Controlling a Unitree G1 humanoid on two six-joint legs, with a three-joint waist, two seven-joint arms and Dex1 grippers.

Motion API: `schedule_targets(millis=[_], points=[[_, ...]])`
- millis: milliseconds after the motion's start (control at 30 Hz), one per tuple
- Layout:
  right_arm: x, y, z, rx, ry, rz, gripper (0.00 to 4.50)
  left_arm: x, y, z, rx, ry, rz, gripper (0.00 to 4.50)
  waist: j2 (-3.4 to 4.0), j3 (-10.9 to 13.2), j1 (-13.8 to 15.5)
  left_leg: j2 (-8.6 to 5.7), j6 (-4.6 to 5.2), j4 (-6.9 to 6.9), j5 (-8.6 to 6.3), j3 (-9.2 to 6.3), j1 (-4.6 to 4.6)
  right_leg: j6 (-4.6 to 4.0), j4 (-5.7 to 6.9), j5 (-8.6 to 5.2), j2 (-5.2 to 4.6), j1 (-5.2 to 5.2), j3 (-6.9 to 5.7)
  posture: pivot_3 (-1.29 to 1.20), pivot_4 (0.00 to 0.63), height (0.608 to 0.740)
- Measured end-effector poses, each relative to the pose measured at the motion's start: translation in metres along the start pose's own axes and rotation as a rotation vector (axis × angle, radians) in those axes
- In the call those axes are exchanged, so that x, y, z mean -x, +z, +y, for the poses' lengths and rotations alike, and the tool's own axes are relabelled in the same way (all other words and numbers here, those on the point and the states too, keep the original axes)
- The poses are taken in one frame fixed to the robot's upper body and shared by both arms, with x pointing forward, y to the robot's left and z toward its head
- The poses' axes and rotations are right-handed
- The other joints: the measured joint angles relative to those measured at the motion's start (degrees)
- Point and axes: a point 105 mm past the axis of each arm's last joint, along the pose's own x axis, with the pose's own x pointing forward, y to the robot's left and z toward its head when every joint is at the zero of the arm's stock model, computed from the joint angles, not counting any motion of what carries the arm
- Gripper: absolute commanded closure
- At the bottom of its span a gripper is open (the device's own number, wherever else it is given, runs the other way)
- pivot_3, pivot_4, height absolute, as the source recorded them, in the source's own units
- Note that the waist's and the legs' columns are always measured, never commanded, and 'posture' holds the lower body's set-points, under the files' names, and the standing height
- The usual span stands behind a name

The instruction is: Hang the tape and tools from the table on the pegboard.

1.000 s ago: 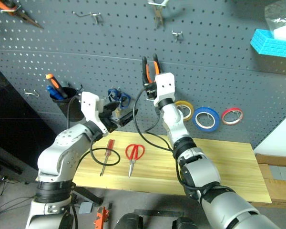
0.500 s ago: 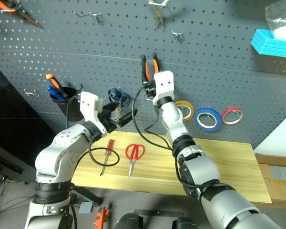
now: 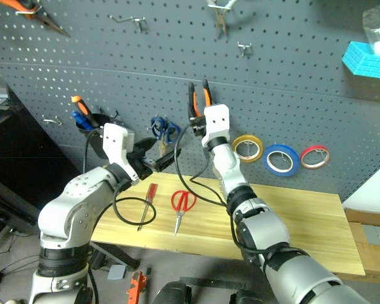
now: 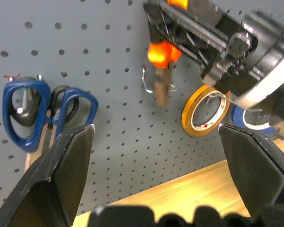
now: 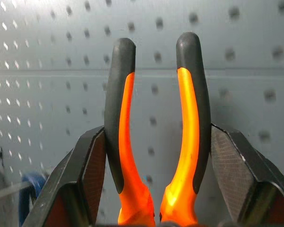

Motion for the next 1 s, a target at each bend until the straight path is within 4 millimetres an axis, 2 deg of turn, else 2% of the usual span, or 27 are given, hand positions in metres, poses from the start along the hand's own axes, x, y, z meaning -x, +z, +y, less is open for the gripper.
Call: schedule_targets(millis=[167, 400, 700, 867, 1000], points=[[0.000, 0.001, -0.004, 0.009, -0.006, -0.003, 1.77, 0.000, 0.000, 0.000, 0.001, -0.004, 0.000, 0.00, 0.00, 0.00, 0.00, 0.02, 0.00, -0.01, 0.00, -0.02, 0.01, -0.01, 0.01, -0.01, 0.01, -0.01, -0.02, 0.36, 0.019, 0.740], [-0.016, 0.027, -0.010, 0.039, -0.004, -0.070, 1.77, -0.003, 0.006, -0.001, -0.009, -0.011, -0.016, 0.00, 0.01, 0.01, -0.15, 0.01, 0.00, -0.02, 0.00, -0.01, 0.02, -0.03, 0.00, -0.02, 0.01, 0.01, -0.02, 0.37, 0.040, 0.740], [-0.020, 0.034, -0.006, 0.008, -0.008, -0.088, 1.77, -0.003, 0.005, -0.002, 0.001, -0.016, -0.001, 0.00, 0.13, 0.10, -0.18, 0.02, 0.01, -0.05, -0.01, -0.05, 0.01, -0.15, 0.00, -0.09, 0.01, 0.01, -0.04, 0.41, 0.074, 0.740], [-0.021, 0.036, -0.003, -0.012, -0.035, -0.099, 1.77, 0.008, -0.001, -0.006, -0.001, -0.025, 0.047, 0.00, 0.25, 0.22, -0.15, 0.02, 0.01, -0.08, -0.01, -0.17, 0.01, -0.24, -0.02, -0.15, 0.01, 0.05, -0.14, 0.42, 0.089, 0.740], [-0.016, 0.029, -0.006, -0.019, -0.060, -0.087, 1.77, 0.015, 0.002, -0.004, -0.001, -0.013, 0.058, 0.00, 0.32, 0.29, -0.07, 0.00, 0.02, -0.06, -0.01, -0.26, 0.03, -0.24, -0.07, -0.16, 0.00, 0.14, -0.20, 0.44, 0.098, 0.740]])
